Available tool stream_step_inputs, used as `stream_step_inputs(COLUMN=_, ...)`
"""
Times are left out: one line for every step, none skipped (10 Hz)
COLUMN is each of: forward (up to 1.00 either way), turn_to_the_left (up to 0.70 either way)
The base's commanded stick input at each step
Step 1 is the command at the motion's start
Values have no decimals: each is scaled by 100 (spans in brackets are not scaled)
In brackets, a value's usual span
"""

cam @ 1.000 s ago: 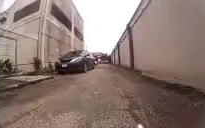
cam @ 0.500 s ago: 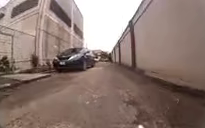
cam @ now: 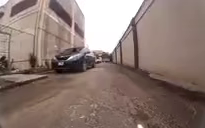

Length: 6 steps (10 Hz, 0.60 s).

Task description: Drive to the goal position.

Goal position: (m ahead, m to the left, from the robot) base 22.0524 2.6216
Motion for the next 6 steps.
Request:
stream_step_inputs(forward=70, turn_to_the_left=0)
stream_step_inputs(forward=70, turn_to_the_left=0)
stream_step_inputs(forward=70, turn_to_the_left=0)
stream_step_inputs(forward=70, turn_to_the_left=0)
stream_step_inputs(forward=70, turn_to_the_left=0)
stream_step_inputs(forward=70, turn_to_the_left=0)
